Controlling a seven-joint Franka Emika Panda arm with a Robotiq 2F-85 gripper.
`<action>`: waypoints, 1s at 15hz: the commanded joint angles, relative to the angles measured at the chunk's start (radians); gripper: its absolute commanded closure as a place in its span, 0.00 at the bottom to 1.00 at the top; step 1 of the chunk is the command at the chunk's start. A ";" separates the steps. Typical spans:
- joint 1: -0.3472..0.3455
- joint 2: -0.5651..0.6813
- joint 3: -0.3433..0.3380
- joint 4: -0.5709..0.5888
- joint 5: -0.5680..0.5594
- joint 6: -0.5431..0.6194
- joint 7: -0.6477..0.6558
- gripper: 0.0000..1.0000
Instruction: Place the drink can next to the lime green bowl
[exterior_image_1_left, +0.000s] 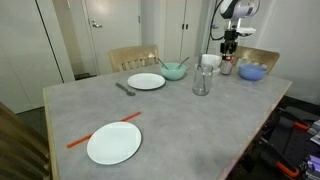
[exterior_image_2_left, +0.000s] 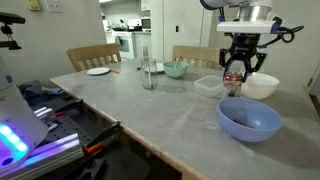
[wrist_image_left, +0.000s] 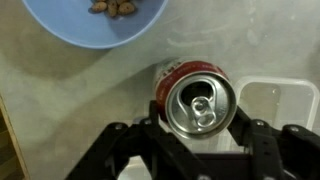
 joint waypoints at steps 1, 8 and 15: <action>0.047 -0.075 -0.020 -0.048 -0.057 -0.023 0.052 0.59; 0.153 -0.193 -0.042 -0.071 -0.205 -0.052 0.180 0.59; 0.208 -0.266 0.012 -0.108 -0.150 -0.079 0.173 0.59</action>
